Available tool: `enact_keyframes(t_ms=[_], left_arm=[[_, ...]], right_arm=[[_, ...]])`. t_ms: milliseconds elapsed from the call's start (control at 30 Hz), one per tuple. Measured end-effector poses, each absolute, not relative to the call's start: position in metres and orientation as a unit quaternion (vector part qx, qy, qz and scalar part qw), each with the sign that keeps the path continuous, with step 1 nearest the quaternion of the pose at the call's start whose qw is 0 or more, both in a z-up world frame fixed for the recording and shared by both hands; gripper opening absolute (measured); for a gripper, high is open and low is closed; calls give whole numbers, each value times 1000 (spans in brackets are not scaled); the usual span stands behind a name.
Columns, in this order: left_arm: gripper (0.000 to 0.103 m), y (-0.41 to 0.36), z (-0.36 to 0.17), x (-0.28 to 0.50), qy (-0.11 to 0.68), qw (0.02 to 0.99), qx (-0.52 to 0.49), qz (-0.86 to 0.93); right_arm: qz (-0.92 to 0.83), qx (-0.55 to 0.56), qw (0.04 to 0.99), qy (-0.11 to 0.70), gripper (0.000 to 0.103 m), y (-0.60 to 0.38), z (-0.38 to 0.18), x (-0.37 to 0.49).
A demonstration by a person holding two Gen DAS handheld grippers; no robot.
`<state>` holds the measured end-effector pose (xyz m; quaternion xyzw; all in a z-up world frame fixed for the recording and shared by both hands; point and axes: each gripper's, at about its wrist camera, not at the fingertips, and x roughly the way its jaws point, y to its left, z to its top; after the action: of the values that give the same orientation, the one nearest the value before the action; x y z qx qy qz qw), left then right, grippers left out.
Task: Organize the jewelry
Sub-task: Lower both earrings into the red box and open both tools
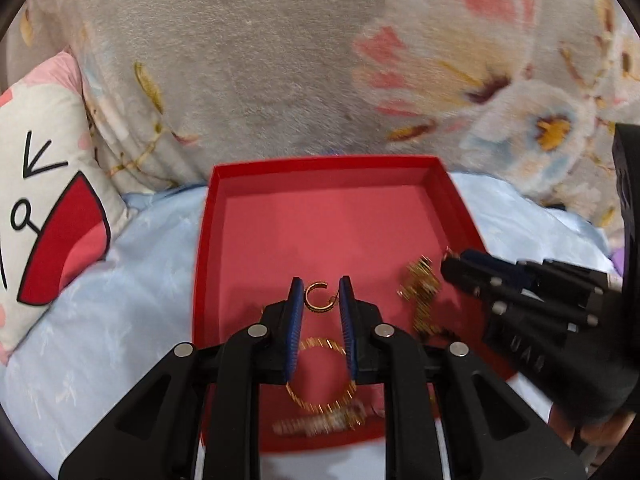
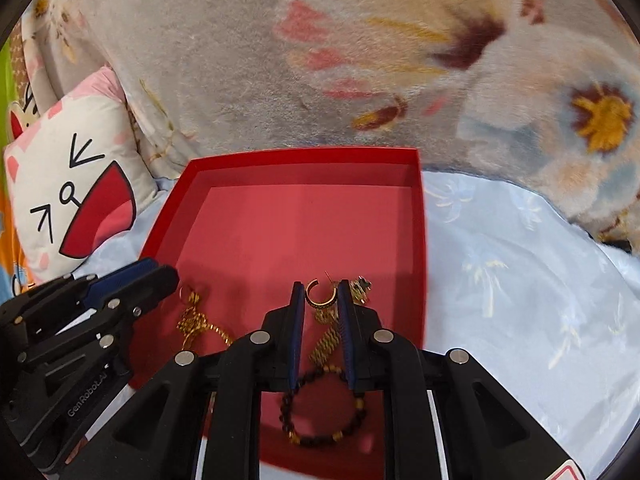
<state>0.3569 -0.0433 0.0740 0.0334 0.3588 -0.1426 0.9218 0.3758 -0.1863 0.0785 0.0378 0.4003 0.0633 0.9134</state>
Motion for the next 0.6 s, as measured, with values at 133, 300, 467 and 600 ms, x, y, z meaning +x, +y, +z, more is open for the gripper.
enact_keyframes(t_ms=[133, 300, 467, 600], left_arm=[[17, -48, 68, 376, 360, 922, 45, -133], [17, -53, 57, 397, 375, 918, 52, -119], [17, -55, 43, 412, 389, 914, 54, -106], [17, -54, 33, 418, 395, 912, 55, -99]], right_arm=[[58, 37, 908, 413, 16, -180, 67, 397], [50, 32, 902, 428, 16, -176, 53, 412], [42, 26, 899, 435, 16, -174, 45, 421], [46, 30, 895, 442, 16, -173, 40, 425]])
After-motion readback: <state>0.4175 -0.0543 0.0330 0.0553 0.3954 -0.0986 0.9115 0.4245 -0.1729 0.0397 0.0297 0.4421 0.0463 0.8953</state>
